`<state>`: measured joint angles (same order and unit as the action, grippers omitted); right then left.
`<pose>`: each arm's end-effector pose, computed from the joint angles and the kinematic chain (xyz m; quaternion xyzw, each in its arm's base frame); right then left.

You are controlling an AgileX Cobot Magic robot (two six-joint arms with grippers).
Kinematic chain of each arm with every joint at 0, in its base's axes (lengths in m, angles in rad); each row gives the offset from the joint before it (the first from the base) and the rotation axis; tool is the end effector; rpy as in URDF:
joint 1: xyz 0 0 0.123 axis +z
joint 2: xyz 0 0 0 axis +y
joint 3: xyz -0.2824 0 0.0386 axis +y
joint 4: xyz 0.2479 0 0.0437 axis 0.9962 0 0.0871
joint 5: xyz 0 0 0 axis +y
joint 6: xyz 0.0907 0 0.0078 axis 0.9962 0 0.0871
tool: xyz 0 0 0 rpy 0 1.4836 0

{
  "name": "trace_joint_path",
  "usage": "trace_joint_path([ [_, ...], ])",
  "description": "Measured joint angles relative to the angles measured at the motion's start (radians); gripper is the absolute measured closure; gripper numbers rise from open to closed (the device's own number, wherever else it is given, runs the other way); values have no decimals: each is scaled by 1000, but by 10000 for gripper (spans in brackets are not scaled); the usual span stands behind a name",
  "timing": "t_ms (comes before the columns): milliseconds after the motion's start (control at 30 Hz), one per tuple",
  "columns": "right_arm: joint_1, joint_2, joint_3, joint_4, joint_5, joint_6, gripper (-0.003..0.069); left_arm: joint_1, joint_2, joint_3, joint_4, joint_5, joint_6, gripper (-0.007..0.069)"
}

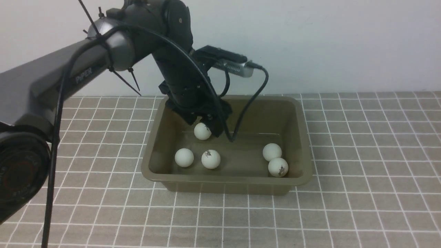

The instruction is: Put the table tennis balls into the box on the grey coffee tablecloth.

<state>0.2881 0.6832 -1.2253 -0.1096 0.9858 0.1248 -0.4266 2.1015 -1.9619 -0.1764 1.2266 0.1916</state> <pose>0.0792 0.0148 0.4650 -0.0657 0.8174 0.0632 0.5688 0.4070 -0.2015 0.2699 0.2833 0.9441 -0.1027 0.1337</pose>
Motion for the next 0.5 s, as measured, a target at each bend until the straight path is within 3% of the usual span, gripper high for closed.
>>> trace_joint_path([
  [100, 0, -123, 108, 0, -135, 13, 672, 0, -14, -50, 5, 2, -28, 191],
  [133, 0, -200, 180, -1, -234, 20, 672, 0, -29, -66, 8, 2, -34, 286],
  [167, 0, -211, 190, -1, -234, 20, 672, 0, -29, -68, 8, 2, -34, 286],
  [200, 0, -243, 222, -3, -281, 24, 672, 0, -47, -75, 8, 2, -34, 368],
  [233, 0, -345, 344, -13, -387, 36, 672, 0, -85, -79, 9, 5, -33, 513],
  [267, 0, -382, 378, -15, -424, 43, 672, 0, -107, -79, 10, 7, -33, 554],
  [367, 0, -497, 525, -19, -523, 89, 672, 0, -203, -80, 18, 14, -35, 615],
  [500, 0, -625, 685, -28, -656, 174, 673, 0, -368, -84, 12, 23, -54, 629],
])
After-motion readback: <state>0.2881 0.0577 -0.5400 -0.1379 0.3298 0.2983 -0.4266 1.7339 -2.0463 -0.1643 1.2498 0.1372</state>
